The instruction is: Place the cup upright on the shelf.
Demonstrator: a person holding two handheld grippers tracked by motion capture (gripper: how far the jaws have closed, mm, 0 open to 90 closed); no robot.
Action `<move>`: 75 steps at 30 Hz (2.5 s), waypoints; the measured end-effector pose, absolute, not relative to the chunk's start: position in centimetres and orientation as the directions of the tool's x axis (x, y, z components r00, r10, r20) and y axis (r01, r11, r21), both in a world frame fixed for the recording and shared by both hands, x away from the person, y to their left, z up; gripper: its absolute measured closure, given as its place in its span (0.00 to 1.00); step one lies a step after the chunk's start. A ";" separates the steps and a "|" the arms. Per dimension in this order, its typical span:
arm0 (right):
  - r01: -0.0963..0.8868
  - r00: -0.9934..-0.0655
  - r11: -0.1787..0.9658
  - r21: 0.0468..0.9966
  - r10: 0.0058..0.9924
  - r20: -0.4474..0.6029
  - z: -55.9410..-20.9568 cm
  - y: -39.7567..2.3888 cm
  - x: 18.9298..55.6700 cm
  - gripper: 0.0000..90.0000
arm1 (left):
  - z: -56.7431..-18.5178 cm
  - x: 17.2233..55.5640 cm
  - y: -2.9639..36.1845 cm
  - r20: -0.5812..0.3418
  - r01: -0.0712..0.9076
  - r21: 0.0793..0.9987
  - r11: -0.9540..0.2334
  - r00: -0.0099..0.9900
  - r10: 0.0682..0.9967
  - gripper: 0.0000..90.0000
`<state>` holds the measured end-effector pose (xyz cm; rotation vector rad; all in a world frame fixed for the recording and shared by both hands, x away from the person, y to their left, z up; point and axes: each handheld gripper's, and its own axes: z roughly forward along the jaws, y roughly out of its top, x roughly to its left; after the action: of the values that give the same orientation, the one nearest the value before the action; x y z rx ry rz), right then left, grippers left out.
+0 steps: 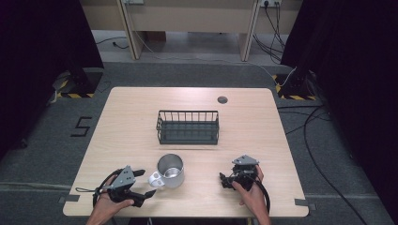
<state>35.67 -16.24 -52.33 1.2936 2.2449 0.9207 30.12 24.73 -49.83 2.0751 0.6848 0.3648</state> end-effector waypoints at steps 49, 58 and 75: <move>0.614 -0.493 0.353 0.706 0.870 -0.006 -52.3 -16.2 35.5 0.00 | -50.0 33.0 28.2 -0.043 0.376 0.851 -0.367 0.746 0.665 0.17; 0.604 -0.503 0.357 0.712 0.864 -0.007 -52.3 -16.2 35.4 0.04 | -51.1 31.9 29.4 -0.059 0.410 0.831 -0.375 0.737 0.674 0.17; 0.493 -0.582 0.344 0.799 0.813 0.009 -50.7 -15.4 33.8 0.17 | -52.7 31.1 29.9 -0.036 0.458 0.760 -0.460 0.737 0.675 0.17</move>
<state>33.81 -15.37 -50.70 1.1481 2.2211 1.1155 31.07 29.88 -52.71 2.1372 0.8511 0.3461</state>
